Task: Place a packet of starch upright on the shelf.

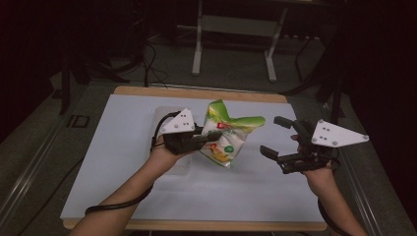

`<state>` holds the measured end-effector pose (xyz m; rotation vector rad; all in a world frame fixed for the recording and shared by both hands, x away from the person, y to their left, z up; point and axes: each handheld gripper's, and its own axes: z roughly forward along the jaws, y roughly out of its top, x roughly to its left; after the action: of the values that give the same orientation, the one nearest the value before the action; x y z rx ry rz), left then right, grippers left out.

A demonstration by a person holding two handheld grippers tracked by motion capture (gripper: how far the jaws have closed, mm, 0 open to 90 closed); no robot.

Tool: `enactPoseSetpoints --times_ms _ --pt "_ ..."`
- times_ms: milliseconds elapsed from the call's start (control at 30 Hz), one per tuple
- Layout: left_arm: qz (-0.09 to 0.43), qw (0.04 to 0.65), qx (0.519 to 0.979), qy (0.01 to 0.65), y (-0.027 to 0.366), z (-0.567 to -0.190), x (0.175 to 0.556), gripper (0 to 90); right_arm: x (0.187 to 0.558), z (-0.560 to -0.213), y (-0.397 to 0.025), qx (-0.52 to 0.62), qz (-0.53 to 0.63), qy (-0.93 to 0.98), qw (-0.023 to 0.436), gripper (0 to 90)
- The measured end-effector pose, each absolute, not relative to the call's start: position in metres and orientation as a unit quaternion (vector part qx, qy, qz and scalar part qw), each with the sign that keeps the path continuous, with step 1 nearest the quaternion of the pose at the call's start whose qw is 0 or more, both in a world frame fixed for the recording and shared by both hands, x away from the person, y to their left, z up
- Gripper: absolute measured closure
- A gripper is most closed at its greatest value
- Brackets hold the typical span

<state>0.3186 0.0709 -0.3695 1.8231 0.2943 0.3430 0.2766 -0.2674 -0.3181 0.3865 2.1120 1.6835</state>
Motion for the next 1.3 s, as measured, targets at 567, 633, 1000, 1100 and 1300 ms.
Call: enactPoseSetpoints --times_ms 567,633,1000,1100,1300 --pt "0.239 0.599 0.739 0.194 0.118 -0.366 0.308 81.6 0.282 -0.346 -0.288 0.188 0.605 0.748 0.197 10.8" --pt "0.249 0.6 0.733 0.2 0.124 -0.366 0.31 81.6 0.281 -0.349 -0.289 0.182 0.607 0.747 0.202 10.8" --pt "0.285 0.62 0.688 0.247 0.154 -0.384 0.345 81.5 0.28 -0.357 -0.292 0.182 0.603 0.75 0.203 10.8" --pt "0.288 0.619 0.684 0.257 0.157 -0.389 0.353 81.5 0.281 -0.359 -0.293 0.184 0.603 0.75 0.201 10.8" --pt "0.301 0.604 0.686 0.273 0.162 -0.4 0.373 81.6 0.283 -0.364 -0.293 0.186 0.6 0.753 0.195 10.8"
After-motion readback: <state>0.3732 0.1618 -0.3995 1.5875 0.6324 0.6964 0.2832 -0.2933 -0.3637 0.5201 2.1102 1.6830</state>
